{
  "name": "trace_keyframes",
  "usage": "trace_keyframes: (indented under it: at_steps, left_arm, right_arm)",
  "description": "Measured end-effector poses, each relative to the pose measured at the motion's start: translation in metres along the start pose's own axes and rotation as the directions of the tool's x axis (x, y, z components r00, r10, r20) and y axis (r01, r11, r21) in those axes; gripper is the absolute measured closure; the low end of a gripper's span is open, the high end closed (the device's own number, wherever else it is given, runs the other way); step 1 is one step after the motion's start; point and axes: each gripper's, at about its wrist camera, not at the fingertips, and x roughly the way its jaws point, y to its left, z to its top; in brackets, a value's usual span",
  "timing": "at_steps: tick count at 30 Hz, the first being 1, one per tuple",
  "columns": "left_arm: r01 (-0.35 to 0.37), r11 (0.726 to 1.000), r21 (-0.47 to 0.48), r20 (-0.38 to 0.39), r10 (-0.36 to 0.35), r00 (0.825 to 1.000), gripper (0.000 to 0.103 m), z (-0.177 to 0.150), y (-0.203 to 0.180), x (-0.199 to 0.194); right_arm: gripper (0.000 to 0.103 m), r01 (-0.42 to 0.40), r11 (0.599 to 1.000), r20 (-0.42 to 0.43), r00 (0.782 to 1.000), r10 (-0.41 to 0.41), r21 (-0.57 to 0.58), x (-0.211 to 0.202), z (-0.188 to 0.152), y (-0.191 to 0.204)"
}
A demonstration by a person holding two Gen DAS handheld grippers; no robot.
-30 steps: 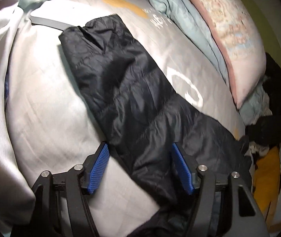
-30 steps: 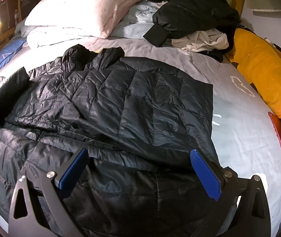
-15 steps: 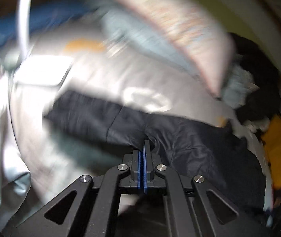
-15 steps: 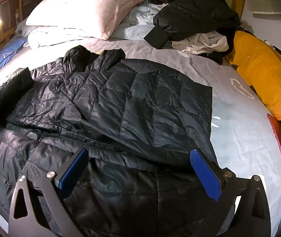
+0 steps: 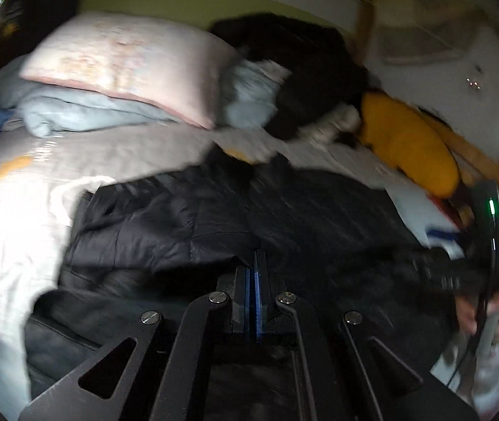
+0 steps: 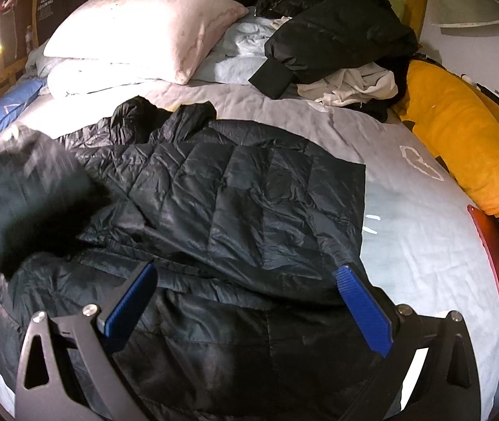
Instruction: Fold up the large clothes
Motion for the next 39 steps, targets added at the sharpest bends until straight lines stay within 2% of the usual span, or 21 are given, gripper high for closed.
trace_keyframes:
  at_steps: [7, 10, 13, 16, 20, 24, 28, 29, 34, 39]
  left_arm:
    - [0.129, 0.99, 0.063, -0.09, -0.124, 0.988, 0.102, -0.029, -0.045, 0.01]
    - [0.209, 0.974, 0.086, -0.128, -0.197, 0.972, 0.102, -0.04, -0.064, 0.009]
    - [0.246, 0.962, 0.116, -0.172, -0.225, 0.959, 0.101, -0.047, -0.077, 0.004]
    - [0.195, 0.975, 0.11, -0.14, -0.179, 0.974, 0.087, -0.047, -0.078, -0.016]
    - [0.199, 0.976, 0.088, -0.152, -0.184, 0.971, 0.063, -0.04, -0.074, -0.048]
    - [0.147, 0.988, 0.056, -0.119, -0.14, 0.983, 0.062, -0.028, -0.058, -0.068]
    - [0.016, 1.0, 0.01, -0.037, -0.015, 0.999, 0.062, -0.007, -0.023, -0.077]
    - [-0.022, 1.0, -0.004, -0.031, 0.022, 0.999, 0.061, -0.002, -0.012, -0.076]
    - [-0.121, 0.99, -0.078, -0.039, 0.118, 0.992, 0.061, 0.01, 0.028, -0.07]
    - [-0.14, 0.984, -0.106, -0.044, 0.136, 0.99, 0.061, 0.011, 0.045, -0.067]
  right_arm:
    - [0.0, -0.023, 0.999, 0.029, 0.999, 0.022, 0.036, -0.006, 0.003, -0.005]
    - [0.0, -0.035, 0.998, 0.047, 0.998, 0.032, 0.047, -0.01, 0.004, -0.006]
    - [0.0, -0.044, 0.998, 0.064, 0.997, 0.04, 0.049, -0.014, 0.005, -0.005]
    - [0.0, -0.05, 0.998, 0.074, 0.996, 0.046, 0.05, -0.017, 0.005, -0.005]
    - [0.0, -0.06, 0.997, 0.087, 0.995, 0.055, 0.053, -0.021, 0.005, -0.004]
    - [0.0, -0.07, 0.996, 0.108, 0.992, 0.064, 0.059, -0.025, 0.004, -0.001]
    - [0.0, -0.134, 0.99, 0.151, 0.98, 0.127, 0.036, -0.038, 0.002, 0.011]
    - [0.0, -0.163, 0.986, 0.161, 0.974, 0.157, 0.023, -0.042, 0.001, 0.016]
    - [0.001, -0.297, 0.953, 0.166, 0.939, 0.302, -0.051, -0.059, -0.003, 0.053]
    - [0.001, -0.318, 0.933, 0.155, 0.926, 0.343, -0.168, -0.068, -0.008, 0.101]
